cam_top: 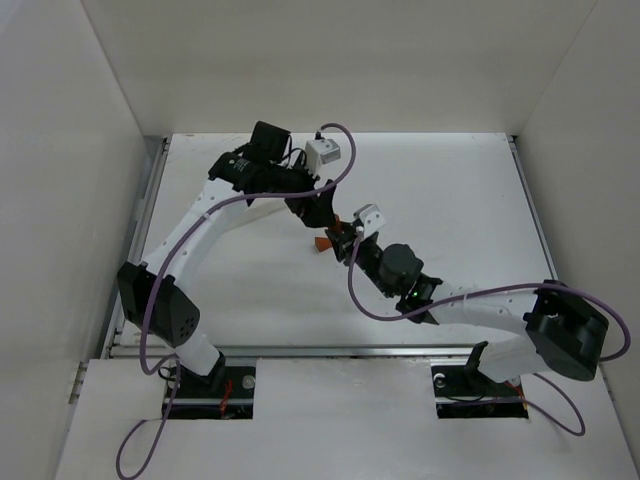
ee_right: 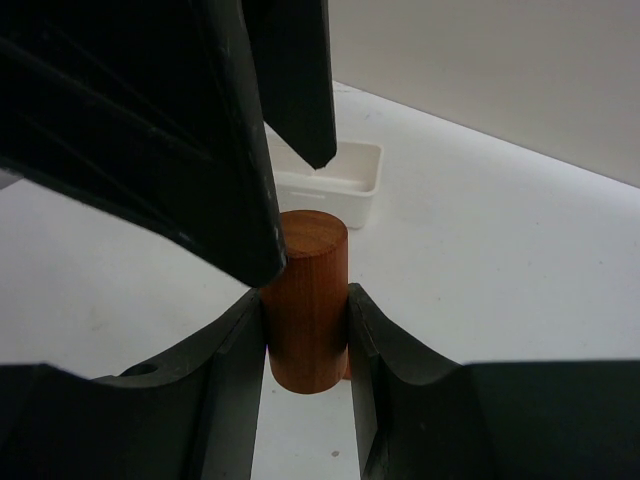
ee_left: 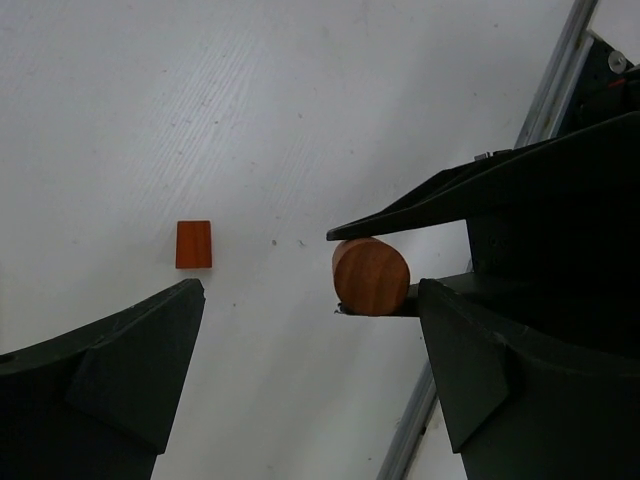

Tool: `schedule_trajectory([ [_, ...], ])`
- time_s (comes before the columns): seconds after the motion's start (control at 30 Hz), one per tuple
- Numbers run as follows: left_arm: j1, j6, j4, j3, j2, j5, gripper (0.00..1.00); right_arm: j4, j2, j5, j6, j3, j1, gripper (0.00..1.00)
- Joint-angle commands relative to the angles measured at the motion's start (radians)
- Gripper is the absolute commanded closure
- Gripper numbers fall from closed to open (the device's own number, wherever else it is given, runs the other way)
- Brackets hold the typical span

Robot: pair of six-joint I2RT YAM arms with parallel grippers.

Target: Build the wood block tower

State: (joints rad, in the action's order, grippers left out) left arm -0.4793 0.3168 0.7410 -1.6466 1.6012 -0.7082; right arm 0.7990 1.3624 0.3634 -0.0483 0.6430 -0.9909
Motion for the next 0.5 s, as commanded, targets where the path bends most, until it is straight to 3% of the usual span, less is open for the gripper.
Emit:
schedule_trajectory([
  [0.0, -0.040, 0.018, -0.014, 0.005, -0.075, -0.015, 0.13, 0.071, -0.005, 0.006, -0.007, 0.052, -0.014, 1.00],
  [0.17, -0.071, -0.013, -0.035, 0.005, -0.075, 0.082, 0.15, 0.062, -0.005, 0.006, -0.007, 0.052, -0.023, 1.00],
  [0.47, -0.119, -0.022, -0.054, 0.013, -0.066, 0.199, 0.38, 0.062, -0.014, 0.025, -0.007, 0.052, -0.023, 1.00],
])
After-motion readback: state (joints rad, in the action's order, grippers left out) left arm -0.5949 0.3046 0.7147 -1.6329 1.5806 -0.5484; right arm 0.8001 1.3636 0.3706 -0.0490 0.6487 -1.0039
